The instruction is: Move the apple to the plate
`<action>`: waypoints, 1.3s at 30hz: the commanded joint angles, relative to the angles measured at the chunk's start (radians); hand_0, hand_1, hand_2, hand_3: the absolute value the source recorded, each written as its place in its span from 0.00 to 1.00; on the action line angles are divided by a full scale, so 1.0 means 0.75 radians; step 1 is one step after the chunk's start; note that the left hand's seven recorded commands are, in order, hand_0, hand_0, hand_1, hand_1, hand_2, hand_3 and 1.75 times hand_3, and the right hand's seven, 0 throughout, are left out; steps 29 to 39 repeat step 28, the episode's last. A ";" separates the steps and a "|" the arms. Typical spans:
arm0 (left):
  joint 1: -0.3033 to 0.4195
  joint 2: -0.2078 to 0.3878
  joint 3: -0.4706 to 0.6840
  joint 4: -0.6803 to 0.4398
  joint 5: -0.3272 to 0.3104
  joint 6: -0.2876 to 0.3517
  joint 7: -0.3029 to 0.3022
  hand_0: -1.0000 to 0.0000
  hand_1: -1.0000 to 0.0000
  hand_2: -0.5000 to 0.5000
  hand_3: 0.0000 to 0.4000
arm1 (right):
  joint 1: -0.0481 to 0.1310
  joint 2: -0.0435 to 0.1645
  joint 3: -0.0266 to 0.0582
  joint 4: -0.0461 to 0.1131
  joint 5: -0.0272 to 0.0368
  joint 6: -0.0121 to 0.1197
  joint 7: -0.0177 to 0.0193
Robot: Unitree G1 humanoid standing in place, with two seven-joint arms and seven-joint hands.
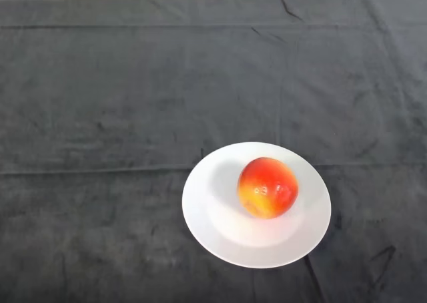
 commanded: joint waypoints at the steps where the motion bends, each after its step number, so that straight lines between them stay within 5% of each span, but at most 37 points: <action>1: -0.073 0.084 0.025 0.060 -0.014 0.016 0.006 1.00 1.00 0.50 0.00 | -0.022 -0.032 -0.019 0.010 0.0221 -0.003 0.0081; 39: -0.079 0.077 0.082 0.059 0.043 -0.009 -0.013 1.00 1.00 0.50 0.00 | -0.023 -0.033 -0.019 0.013 0.0203 -0.004 0.0103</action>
